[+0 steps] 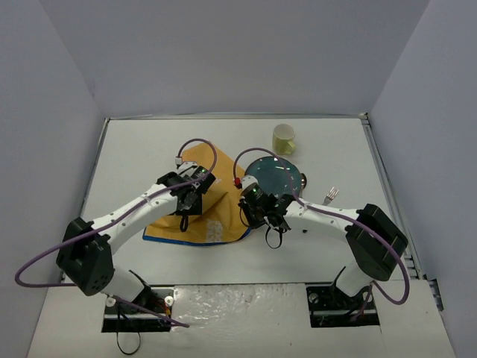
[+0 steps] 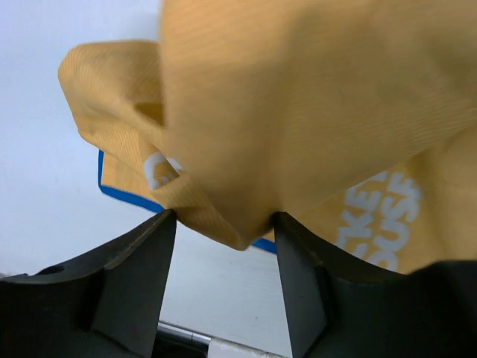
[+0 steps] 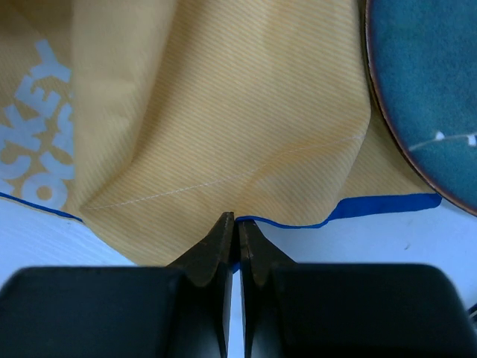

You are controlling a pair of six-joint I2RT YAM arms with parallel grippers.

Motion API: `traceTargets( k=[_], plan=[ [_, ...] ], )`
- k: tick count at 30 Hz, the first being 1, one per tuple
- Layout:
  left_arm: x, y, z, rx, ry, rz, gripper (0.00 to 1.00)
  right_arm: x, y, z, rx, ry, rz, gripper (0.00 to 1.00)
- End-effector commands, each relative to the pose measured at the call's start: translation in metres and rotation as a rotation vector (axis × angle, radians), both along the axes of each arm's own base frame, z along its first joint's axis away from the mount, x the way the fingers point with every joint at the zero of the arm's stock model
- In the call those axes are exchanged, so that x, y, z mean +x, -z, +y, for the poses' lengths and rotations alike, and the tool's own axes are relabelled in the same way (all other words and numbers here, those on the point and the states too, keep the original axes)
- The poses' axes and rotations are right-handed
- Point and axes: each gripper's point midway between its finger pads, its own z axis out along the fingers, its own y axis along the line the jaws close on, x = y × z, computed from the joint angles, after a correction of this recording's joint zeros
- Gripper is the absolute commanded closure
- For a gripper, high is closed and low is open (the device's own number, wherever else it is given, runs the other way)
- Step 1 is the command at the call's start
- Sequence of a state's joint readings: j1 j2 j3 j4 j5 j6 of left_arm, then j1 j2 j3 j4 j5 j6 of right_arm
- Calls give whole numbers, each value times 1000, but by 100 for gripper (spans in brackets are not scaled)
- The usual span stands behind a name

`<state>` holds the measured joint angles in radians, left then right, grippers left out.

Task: Set the dinner table for one person

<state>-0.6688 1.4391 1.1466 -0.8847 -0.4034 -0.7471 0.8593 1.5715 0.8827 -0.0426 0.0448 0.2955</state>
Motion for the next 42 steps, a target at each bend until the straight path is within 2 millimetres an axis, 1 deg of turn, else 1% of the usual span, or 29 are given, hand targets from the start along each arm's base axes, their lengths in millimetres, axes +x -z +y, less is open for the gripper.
traceTargets(
  k=[1,2,3,5,7,10,11,12,13,15,16,18,19,20,21,24,26,27,28,31,32,34,36,37,38,39,41,42],
  plan=[
    [0,-28,16,-55,-107,-86,12,3,-7,-6,24,33,-11,87],
    [5,-37,21,-64,-115,-112,7,2,-8,-5,31,24,-7,83],
    [12,-46,26,-73,-123,-137,4,1,-10,-3,40,15,-5,78],
    [27,-62,44,-95,-160,-179,3,1,-20,1,65,-2,-17,67],
    [39,-64,61,-156,-209,-186,3,1,-32,8,102,-30,-26,54],
    [49,-62,72,-252,-251,-204,3,7,-61,14,147,-48,-87,37],
    [53,-61,72,-293,-253,-211,3,8,-67,14,156,-51,-101,32],
    [56,-57,76,-322,-271,-209,3,10,-75,15,168,-57,-117,28],
    [57,-50,85,-341,-306,-198,3,11,-85,17,182,-65,-135,25],
    [60,-41,91,-364,-334,-180,3,18,-107,22,207,-95,-187,23],
    [64,-37,93,-375,-340,-177,3,21,-114,24,210,-109,-207,23],
    [75,-22,95,-408,-341,-141,3,34,-129,29,204,-149,-256,19],
    [78,-16,97,-414,-343,-129,3,41,-132,30,201,-169,-267,18],
    [80,-14,94,-454,-330,-110,3,51,-124,30,181,-170,-255,16],
    [82,-9,90,-479,-317,-89,3,57,-124,35,180,-198,-251,14],
    [83,3,90,-503,-319,-49,4,84,-129,45,203,-225,-259,10],
    [85,9,106,-511,-375,-43,4,107,-137,52,223,-209,-272,10],
    [85,10,107,-514,-380,-41,5,121,-141,56,230,-199,-281,10],
    [86,10,108,-514,-383,-42,6,134,-137,62,222,-202,-283,10],
    [88,14,110,-509,-392,-39,8,170,-113,79,183,-222,-280,11],
    [87,15,110,-509,-395,-33,9,183,-120,86,191,-225,-304,11],
    [85,21,108,-513,-403,-11,10,199,-112,91,183,-219,-307,11],
    [80,28,107,-515,-407,10,12,220,-90,92,157,-198,-296,11],
    [79,30,106,-518,-407,18,13,230,-84,93,145,-191,-302,11],
    [78,32,106,-521,-406,21,14,237,-86,94,138,-190,-320,11],
    [76,35,105,-521,-406,27,15,243,-82,94,129,-187,-323,11],
    [72,42,103,-535,-408,46,17,254,-61,93,106,-178,-309,11],
    [71,44,101,-539,-409,52,18,257,-54,92,100,-175,-303,11]
  ],
)
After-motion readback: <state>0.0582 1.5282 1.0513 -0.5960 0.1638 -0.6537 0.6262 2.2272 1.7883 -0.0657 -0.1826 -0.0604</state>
